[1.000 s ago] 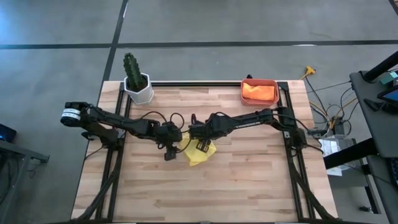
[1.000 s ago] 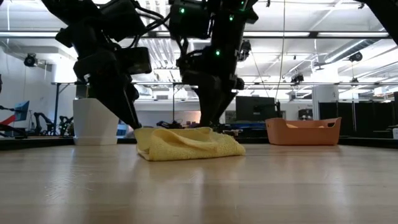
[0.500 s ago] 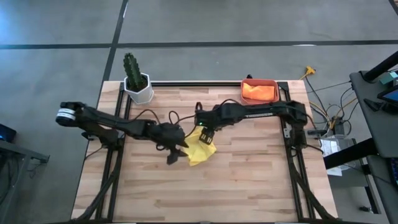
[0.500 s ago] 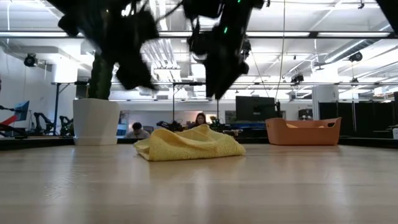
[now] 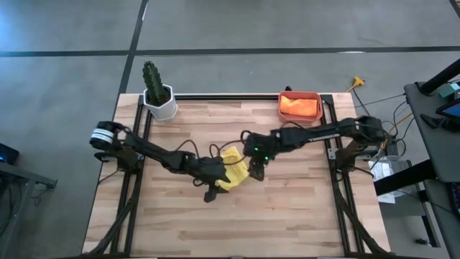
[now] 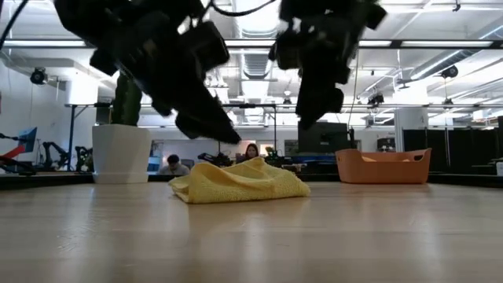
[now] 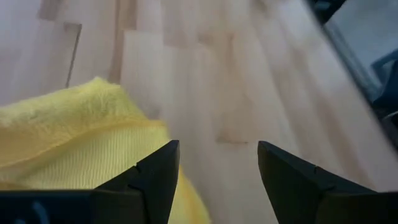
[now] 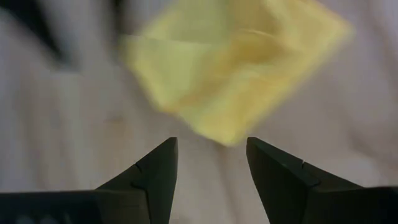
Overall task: Roll microfiber towels into tight, uniform cylinder then place into a basket
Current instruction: Fold the yellow towel
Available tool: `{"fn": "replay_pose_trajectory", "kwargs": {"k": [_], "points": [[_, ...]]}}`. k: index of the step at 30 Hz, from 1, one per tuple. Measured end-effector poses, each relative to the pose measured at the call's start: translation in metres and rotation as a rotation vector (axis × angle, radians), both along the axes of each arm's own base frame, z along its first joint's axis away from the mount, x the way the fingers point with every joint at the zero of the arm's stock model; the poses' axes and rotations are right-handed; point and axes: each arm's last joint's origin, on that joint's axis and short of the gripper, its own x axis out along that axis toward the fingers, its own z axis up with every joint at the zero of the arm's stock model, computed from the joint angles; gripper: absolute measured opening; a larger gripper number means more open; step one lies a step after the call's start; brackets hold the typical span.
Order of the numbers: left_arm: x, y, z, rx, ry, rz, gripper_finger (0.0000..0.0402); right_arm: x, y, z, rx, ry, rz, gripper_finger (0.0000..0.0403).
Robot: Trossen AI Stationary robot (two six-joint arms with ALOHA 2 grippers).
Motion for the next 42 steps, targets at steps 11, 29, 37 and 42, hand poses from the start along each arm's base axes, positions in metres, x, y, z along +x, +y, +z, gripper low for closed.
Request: {"fn": "replay_pose_trajectory", "kwargs": {"k": [11, 29, 37, 42], "points": [[0.023, -0.002, -0.025, 0.039, 0.090, 0.032, 0.0202, -0.017, 0.013, -0.046, -0.012, -0.304, 0.142, 0.0187], [0.037, -0.002, -0.017, 0.095, 0.141, 0.096, 0.0163, -0.005, 0.012, -0.070, -0.200, -0.328, 0.309, 0.0150], [0.035, -0.003, -0.019, 0.149, 0.138, 0.051, 0.0134, -0.002, 0.013, -0.067, -0.235, -0.380, 0.344, 0.0090], [0.035, -0.004, -0.019, 0.217, 0.118, -0.021, 0.0159, -0.002, 0.013, -0.067, -0.234, -0.379, 0.344, 0.0074]]}}
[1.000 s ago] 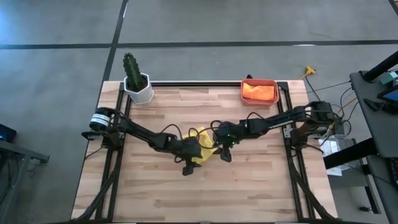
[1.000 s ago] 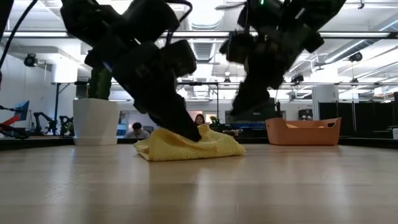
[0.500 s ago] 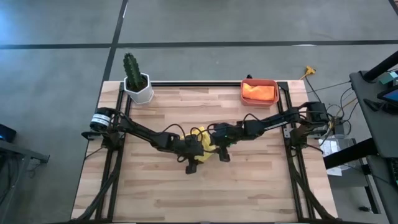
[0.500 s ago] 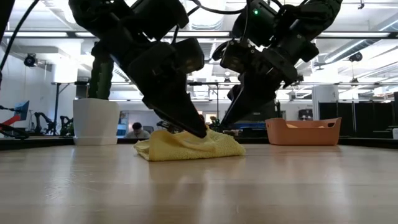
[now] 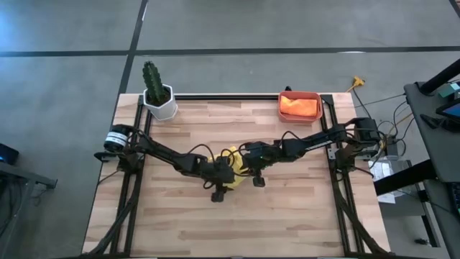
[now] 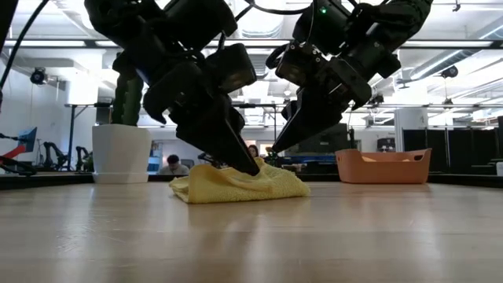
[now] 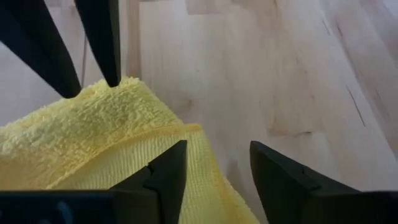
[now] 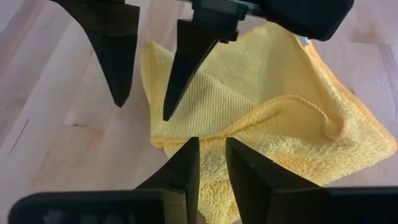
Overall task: Roll microfiber towels into tight, uniform cylinder then place into a basket
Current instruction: Fold the yellow towel
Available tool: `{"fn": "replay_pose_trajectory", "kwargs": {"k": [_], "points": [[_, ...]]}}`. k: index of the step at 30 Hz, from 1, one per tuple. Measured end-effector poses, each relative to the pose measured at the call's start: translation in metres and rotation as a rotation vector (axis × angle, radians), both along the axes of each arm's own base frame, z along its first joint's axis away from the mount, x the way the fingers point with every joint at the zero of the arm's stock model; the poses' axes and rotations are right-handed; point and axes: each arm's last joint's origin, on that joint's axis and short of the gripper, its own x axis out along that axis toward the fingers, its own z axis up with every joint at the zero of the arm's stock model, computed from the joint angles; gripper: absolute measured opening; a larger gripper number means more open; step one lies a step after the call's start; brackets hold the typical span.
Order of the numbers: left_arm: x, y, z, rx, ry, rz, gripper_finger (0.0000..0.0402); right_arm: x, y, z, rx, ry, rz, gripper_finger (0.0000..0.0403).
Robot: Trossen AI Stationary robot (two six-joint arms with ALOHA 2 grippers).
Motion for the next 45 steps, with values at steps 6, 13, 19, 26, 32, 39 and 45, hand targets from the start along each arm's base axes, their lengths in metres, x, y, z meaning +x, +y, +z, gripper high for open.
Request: {"fn": "replay_pose_trajectory", "kwargs": {"k": [6, 13, 19, 26, 32, 39, 45], "points": [[-0.002, 0.001, -0.007, 0.040, 0.031, 0.004, 0.0211, 0.000, 0.000, 0.000, 0.014, 0.004, -0.013, 0.0077], [0.001, 0.001, -0.021, 0.023, 0.065, 0.039, 0.0233, 0.000, 0.000, 0.000, 0.021, 0.011, -0.020, 0.0070], [0.003, 0.001, -0.020, -0.003, 0.062, 0.067, 0.0232, -0.001, 0.000, -0.001, 0.071, 0.027, -0.069, 0.0068], [0.008, 0.000, -0.012, -0.001, 0.036, 0.077, 0.0215, -0.001, 0.000, -0.001, 0.091, 0.032, -0.088, 0.0068], [0.008, 0.000, -0.012, -0.045, 0.045, 0.138, 0.0152, 0.000, 0.000, -0.012, 0.085, 0.065, -0.086, 0.0068], [0.008, -0.001, -0.012, -0.114, 0.059, 0.153, 0.0084, 0.005, 0.000, -0.031, 0.073, 0.088, -0.077, 0.0068], [0.007, -0.001, -0.011, -0.210, 0.089, 0.227, 0.0040, 0.003, 0.000, -0.039, 0.085, 0.139, -0.096, 0.0068]]}}
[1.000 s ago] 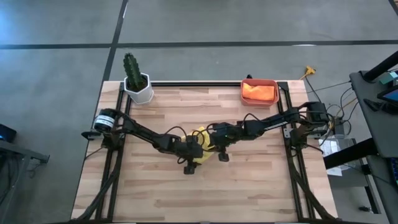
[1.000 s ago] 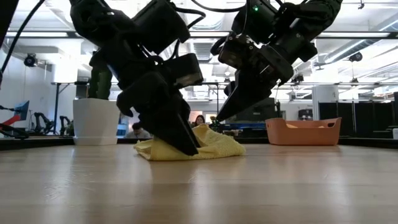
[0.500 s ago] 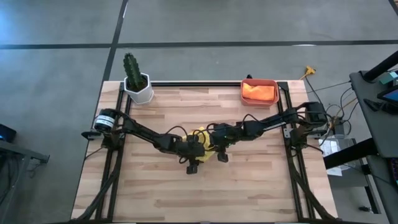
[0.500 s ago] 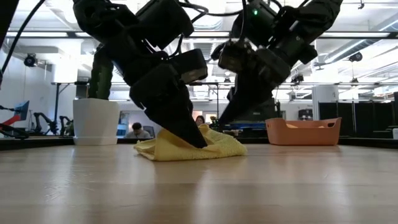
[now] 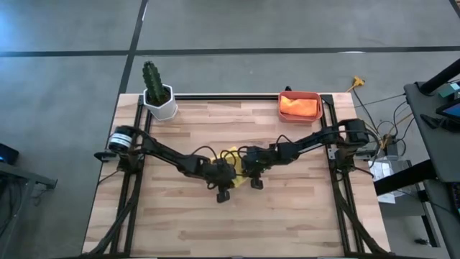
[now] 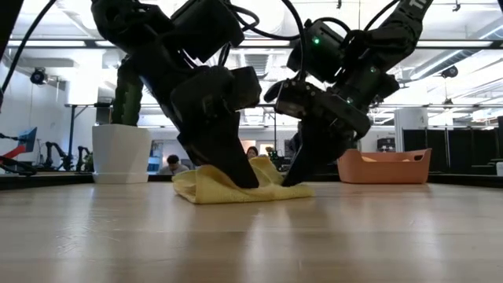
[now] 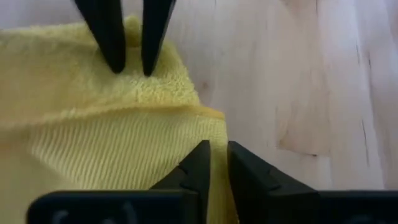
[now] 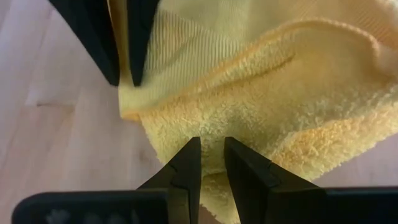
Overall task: Roll microfiber towels into tight, uniform cylinder then place into a basket
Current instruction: Fold the yellow towel
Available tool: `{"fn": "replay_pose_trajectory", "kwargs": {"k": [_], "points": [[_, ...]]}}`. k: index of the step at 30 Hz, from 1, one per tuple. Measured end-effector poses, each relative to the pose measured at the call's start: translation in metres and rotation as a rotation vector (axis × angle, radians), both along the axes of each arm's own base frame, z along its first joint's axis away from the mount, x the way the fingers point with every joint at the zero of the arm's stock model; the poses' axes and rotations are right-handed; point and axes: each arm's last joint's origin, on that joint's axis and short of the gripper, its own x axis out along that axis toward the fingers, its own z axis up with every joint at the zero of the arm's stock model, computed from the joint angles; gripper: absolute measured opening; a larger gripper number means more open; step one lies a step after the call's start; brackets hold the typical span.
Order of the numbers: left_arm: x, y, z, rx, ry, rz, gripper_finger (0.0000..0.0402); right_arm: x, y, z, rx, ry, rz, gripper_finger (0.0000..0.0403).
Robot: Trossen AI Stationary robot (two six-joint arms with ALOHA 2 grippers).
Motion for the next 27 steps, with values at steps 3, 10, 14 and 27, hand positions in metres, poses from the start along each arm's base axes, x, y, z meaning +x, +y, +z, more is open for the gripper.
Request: {"fn": "replay_pose_trajectory", "kwargs": {"k": [3, 10, 14, 27], "points": [[-0.002, 0.000, 0.003, -0.001, 0.006, 0.003, 0.0017, -0.002, 0.000, -0.001, 0.016, 0.021, -0.020, 0.0068], [-0.011, 0.011, 0.019, 0.035, 0.041, 0.051, 0.0003, -0.004, 0.001, -0.002, 0.023, 0.030, -0.023, 0.0067], [-0.019, 0.018, 0.024, 0.079, 0.093, 0.090, 0.0003, -0.004, 0.001, -0.002, 0.023, 0.033, -0.024, 0.0063], [-0.019, -0.004, 0.030, 0.077, -0.002, -0.262, 0.0081, -0.004, 0.001, -0.002, 0.045, 0.041, -0.054, 0.0043]]}}
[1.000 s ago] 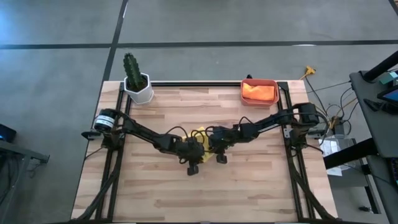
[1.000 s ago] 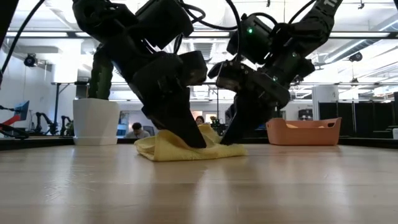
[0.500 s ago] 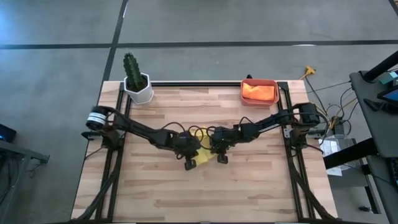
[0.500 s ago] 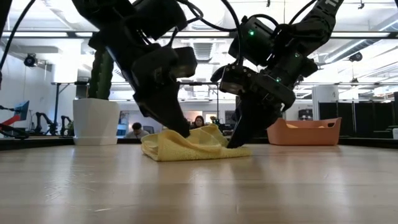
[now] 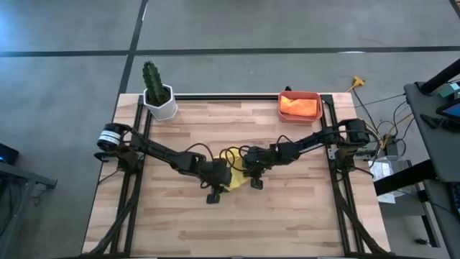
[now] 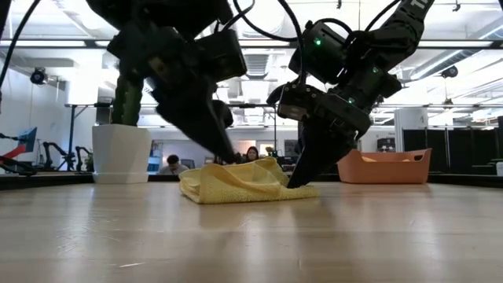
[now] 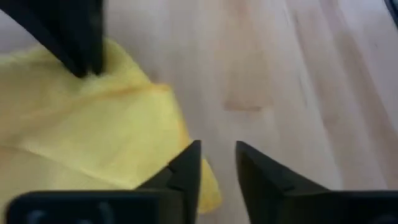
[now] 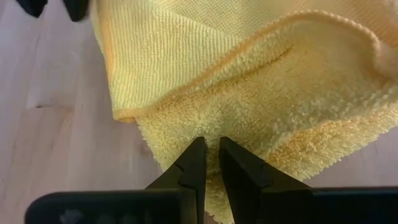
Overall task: Roll microfiber towels into tight, uniform cylinder then place into a basket
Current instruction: Fold the yellow towel
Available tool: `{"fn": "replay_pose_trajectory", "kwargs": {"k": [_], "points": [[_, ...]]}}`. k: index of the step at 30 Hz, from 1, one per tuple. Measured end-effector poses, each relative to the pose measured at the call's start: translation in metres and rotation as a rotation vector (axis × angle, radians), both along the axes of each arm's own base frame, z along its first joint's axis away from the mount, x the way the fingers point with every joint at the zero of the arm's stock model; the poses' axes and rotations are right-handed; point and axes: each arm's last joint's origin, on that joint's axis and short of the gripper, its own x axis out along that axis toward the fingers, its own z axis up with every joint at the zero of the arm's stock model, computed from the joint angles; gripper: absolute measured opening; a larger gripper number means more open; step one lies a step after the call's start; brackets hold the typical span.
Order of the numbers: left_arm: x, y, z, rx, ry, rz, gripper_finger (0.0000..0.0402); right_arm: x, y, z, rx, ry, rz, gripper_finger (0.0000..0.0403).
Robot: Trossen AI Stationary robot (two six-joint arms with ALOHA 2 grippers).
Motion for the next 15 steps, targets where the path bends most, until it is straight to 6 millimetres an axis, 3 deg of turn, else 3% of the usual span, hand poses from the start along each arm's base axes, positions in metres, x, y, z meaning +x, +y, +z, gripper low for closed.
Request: {"fn": "replay_pose_trajectory", "kwargs": {"k": [8, 15], "points": [[0.009, -0.001, -0.005, 0.017, -0.067, 0.026, 0.0209, 0.000, 0.000, 0.000, 0.020, 0.002, -0.026, 0.0043], [0.013, -0.007, -0.028, 0.074, -0.020, 0.042, 0.0239, 0.000, 0.000, 0.000, 0.021, 0.001, -0.027, 0.0043]]}}
